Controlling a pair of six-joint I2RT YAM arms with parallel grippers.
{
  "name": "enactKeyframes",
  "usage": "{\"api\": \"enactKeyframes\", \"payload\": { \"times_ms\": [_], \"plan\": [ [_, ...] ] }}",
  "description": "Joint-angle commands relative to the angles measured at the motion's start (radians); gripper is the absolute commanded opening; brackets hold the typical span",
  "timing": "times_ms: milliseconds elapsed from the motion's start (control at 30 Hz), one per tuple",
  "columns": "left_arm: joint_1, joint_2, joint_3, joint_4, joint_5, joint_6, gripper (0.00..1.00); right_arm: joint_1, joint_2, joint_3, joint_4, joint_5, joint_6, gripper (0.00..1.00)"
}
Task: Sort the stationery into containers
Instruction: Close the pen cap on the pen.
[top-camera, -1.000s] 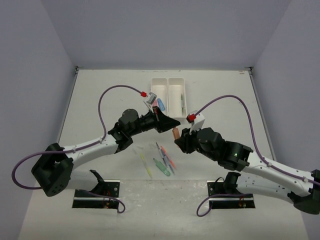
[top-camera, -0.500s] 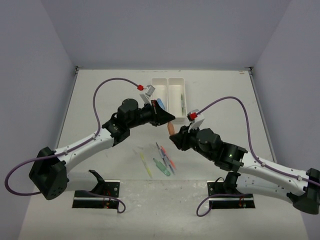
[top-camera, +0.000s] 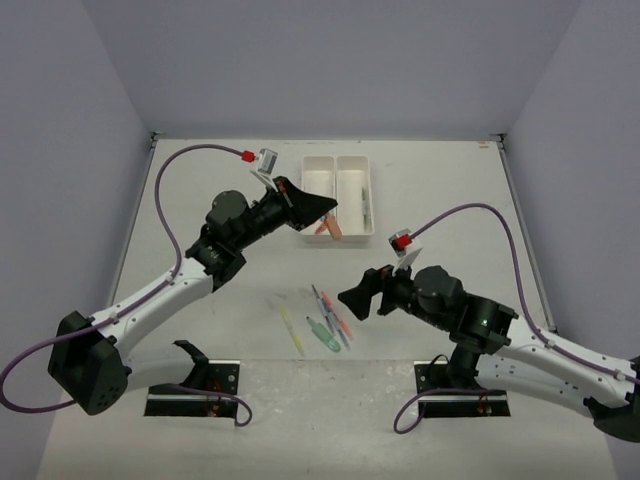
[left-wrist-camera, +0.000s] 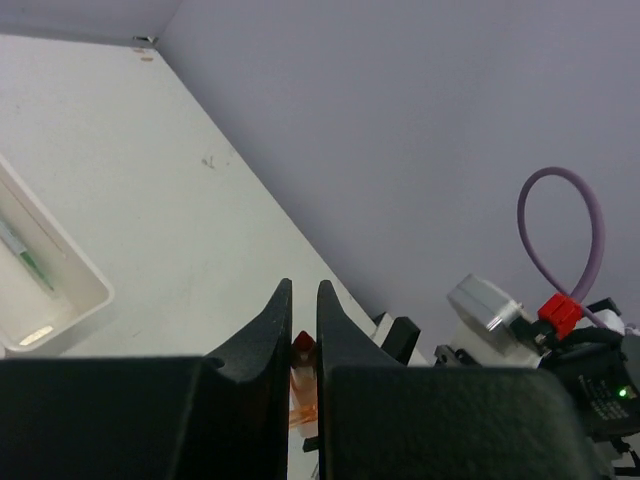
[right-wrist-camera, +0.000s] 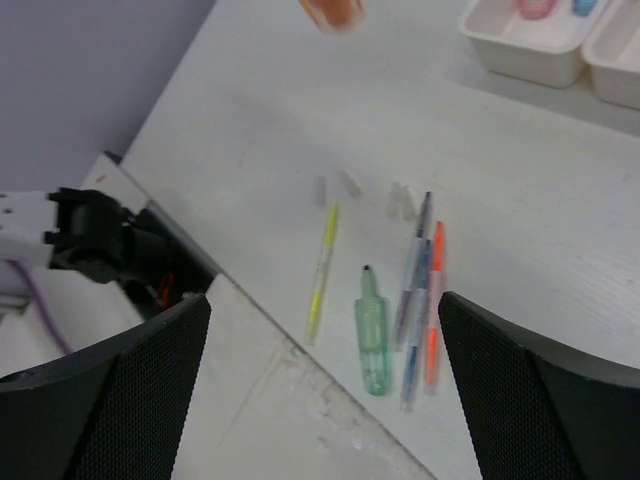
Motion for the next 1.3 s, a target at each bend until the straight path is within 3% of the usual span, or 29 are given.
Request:
{"api": "enactKeyframes", "payload": {
  "times_ms": [0,133,300,667,967,1133,1267],
  "plan": [
    [-0.001,0.016,-0.072,0.172,0.089,-0.081,0.0,-0.11,-0.02,0.076,0.069,-0.269,0.082,0.95],
    [-0.002,0.051,-0.122,0.299,0.149,-0.164,0.0,-0.307,0.031,0.076,0.205,-0.604,0.193,0.78],
    [-0.018,0.082,-0.139,0.377,0.196,-0.198,0.0,-0.377,0.144,0.076,0.386,-0.717,0.308,0.63],
    [-0.037,0.074,-0.167,0.415,0.239,-0.232,0.0,-0.397,0.225,0.079,0.492,-0.692,0.327,0.45],
    [-0.08,0.059,-0.193,0.422,0.254,-0.248,0.0,-0.435,0.248,0.137,0.451,-0.661,0.287,0.44],
    [-0.081,0.055,-0.194,0.369,0.24,-0.21,0.0,-0.439,0.246,0.145,0.453,-0.686,0.263,0.12],
    [-0.081,0.045,-0.159,0.303,0.222,-0.151,0.0,-0.439,0.235,0.136,0.454,-0.715,0.219,0.02]
  ]
}}
